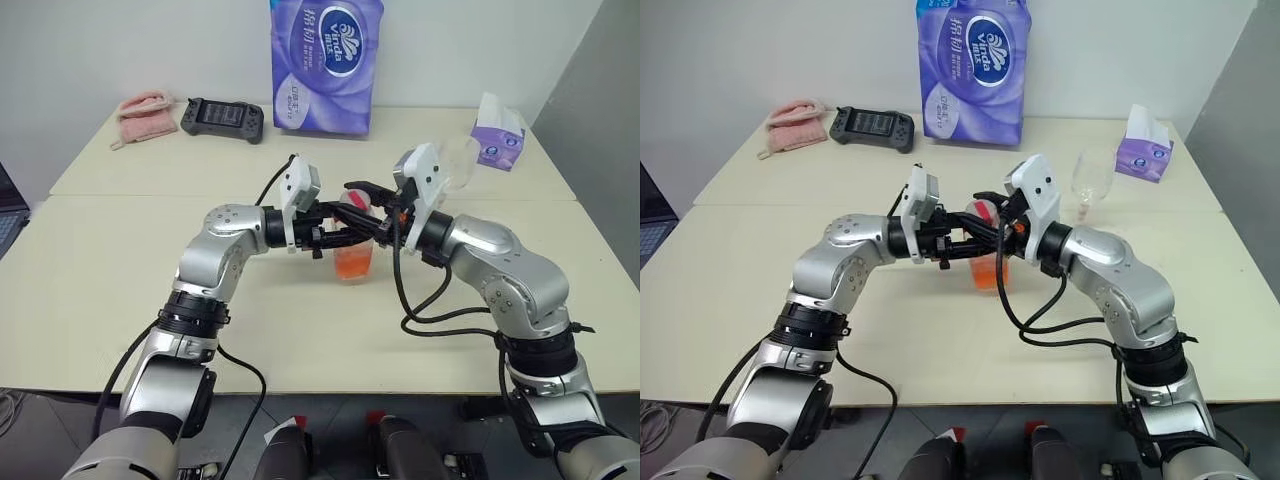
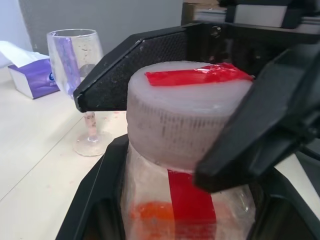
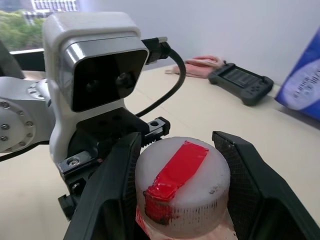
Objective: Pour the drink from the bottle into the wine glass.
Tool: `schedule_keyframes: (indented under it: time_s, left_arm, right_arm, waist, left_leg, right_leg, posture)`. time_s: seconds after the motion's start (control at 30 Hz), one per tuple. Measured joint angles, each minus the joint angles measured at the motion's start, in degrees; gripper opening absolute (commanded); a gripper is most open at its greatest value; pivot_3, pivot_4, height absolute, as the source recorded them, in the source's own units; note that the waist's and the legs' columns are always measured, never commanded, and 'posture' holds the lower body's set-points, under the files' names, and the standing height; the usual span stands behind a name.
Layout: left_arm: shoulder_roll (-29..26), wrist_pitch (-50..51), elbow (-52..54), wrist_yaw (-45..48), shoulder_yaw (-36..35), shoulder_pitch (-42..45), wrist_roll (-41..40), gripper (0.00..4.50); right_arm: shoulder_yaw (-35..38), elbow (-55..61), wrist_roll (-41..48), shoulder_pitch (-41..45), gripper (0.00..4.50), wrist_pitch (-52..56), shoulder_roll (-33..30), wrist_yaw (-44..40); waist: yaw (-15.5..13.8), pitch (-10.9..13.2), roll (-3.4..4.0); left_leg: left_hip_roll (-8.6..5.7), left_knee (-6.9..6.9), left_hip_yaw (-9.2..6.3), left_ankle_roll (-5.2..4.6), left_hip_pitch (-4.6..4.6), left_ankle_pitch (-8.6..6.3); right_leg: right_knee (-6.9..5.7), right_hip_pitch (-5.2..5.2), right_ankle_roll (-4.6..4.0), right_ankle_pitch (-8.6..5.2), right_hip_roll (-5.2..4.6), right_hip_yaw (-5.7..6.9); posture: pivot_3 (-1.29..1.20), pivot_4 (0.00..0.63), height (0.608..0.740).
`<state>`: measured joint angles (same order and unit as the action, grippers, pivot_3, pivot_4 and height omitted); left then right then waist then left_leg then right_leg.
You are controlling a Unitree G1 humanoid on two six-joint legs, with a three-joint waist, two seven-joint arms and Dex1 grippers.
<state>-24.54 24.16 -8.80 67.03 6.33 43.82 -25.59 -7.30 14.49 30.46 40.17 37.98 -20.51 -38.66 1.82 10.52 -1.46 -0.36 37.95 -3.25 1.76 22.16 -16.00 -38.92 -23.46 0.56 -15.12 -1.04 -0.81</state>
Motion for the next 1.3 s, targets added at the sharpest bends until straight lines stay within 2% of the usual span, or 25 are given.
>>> schedule_keyframes:
  time_s: [0.1, 0.2, 0.3, 0.43, 0.47, 0.6, 0.77, 0.97, 1.13, 1.23, 1.3]
  left_arm:
    - [-2.78, 3.35, 4.96, 4.23, 0.0, -1.98, -3.47, 2.18]
    - [-4.56, 6.59, 6.38, 5.03, -0.35, -2.1, -4.17, 2.18]
    - [-3.96, 7.48, 6.17, 4.86, -0.37, -1.97, -4.18, 2.18]
    - [-3.45, 5.04, 2.93, 4.53, -0.81, -1.17, -3.38, 2.18]
    - [-3.65, 4.4, 1.79, 4.21, -1.45, -1.13, -3.19, 2.18]
    - [-3.76, 3.4, 0.21, 2.84, -2.35, -0.91, -2.76, 2.18]
    - [-2.33, 2.21, -0.33, 1.07, -2.28, -0.89, -2.24, 2.18]
    - [-2.14, 1.66, -0.97, 1.12, -2.23, -0.84, -2.07, 2.18]
    - [-1.47, 1.27, -1.97, 1.12, -2.14, -0.23, -1.24, 2.18]
    - [-1.46, 1.28, -1.98, 1.13, -2.1, -0.23, -1.12, 2.18]
    - [-1.46, 1.36, -1.97, 1.14, -2.09, -0.24, -1.12, 2.18]
  right_arm:
    - [-1.46, -6.47, 1.86, 4.0, 1.94, -4.07, -3.15, -16.2]
    - [-2.79, -15.28, 1.85, 8.31, 1.94, -6.81, -2.43, -24.39]
    - [-2.6, -19.5, 2.23, 10.04, 2.94, -7.16, -2.46, -27.5]
    - [1.71, -16.37, 2.29, 7.44, 4.37, -5.54, -6.75, -24.26]
    - [3.64, -14.07, 2.33, 5.81, 4.44, -4.38, -8.39, -22.39]
    - [7.96, -2.74, 2.82, 0.17, 4.44, 0.9, -10.18, -13.74]
    - [7.47, 9.2, 2.23, -3.17, 4.44, 5.51, -3.99, 0.19]
    - [1.95, 11.35, -1.2, -3.1, 4.44, 6.64, 3.34, 10.25]
    - [-0.46, 9.34, -3.43, -3.09, 4.44, 5.61, 5.63, 12.18]
    - [-0.52, 8.18, -4.03, -3.09, 3.87, 4.99, 5.6, 12.48]
    - [-0.52, 7.88, -3.98, -3.09, 3.15, 4.99, 5.61, 12.42]
  waist:
    - [0.15, 0.09, 0.06]
    - [0.21, 0.14, 0.14]
    - [-0.06, 0.17, 0.16]
    - [-0.62, 0.18, 0.15]
    - [-0.68, 0.18, 0.16]
    - [-0.39, 0.18, 0.16]
    - [0.23, 0.19, 0.17]
    - [-0.02, 0.19, 0.17]
    - [-0.02, 0.19, 0.17]
    - [-0.01, 0.19, 0.17]
    - [-0.01, 0.19, 0.17]
  left_leg:
    - [0.02, 0.0, 0.04, -0.01, -0.04, -0.01]
    - [0.05, 0.0, 0.03, -0.01, -0.12, 0.0]
    - [0.04, 0.02, -0.02, -0.01, -0.07, 0.0]
    - [-0.06, 0.15, -0.2, -0.01, 0.29, 0.0]
    - [-0.08, 0.15, -0.19, -0.01, 0.38, 0.0]
    - [-0.03, 0.11, -0.15, 0.04, 0.76, 0.03]
    - [0.02, 0.12, -0.02, 0.05, 0.68, 0.04]
    - [-0.01, 0.19, -0.07, 0.05, 0.68, 0.1]
    - [-0.03, 0.19, -0.07, 0.05, 0.7, 0.1]
    - [-0.03, 0.16, -0.07, 0.04, 0.7, 0.09]
    - [-0.02, 0.15, -0.07, 0.04, 0.7, 0.09]
  right_leg:
    - [0.0, 0.01, 0.0, 0.0, 0.04, 0.06]
    - [-0.07, 0.03, -0.01, 0.0, 0.06, 0.05]
    - [-0.06, 0.03, -0.01, 0.01, 0.04, 0.03]
    - [0.05, -0.08, -0.01, 0.01, -0.09, 0.11]
    - [0.05, -0.17, -0.01, 0.01, -0.12, 0.1]
    - [-0.06, -0.66, -0.03, 0.01, -0.12, 0.03]
    - [-0.17, -0.68, -0.03, 0.02, -0.07, -0.08]
    - [-0.18, -0.63, -0.01, 0.04, -0.04, -0.03]
    - [-0.16, -0.63, -0.01, 0.05, -0.05, -0.03]
    - [-0.15, -0.64, -0.01, 0.05, -0.05, -0.03]
    - [-0.15, -0.65, -0.01, 0.05, -0.05, -0.02]
  posture:
    - [0.0, 0.15, 0.74]
    - [0.0, 0.15, 0.74]
    - [0.0, 0.15, 0.74]
    - [0.0, 0.15, 0.74]
    - [0.0, 0.15, 0.74]
    - [0.0, 0.15, 0.74]
    - [0.0, 0.15, 0.74]
    - [0.0, 0.15, 0.74]
    - [0.0, 0.15, 0.74]
    - [0.0, 0.15, 0.74]
    - [0.0, 0.15, 0.74]
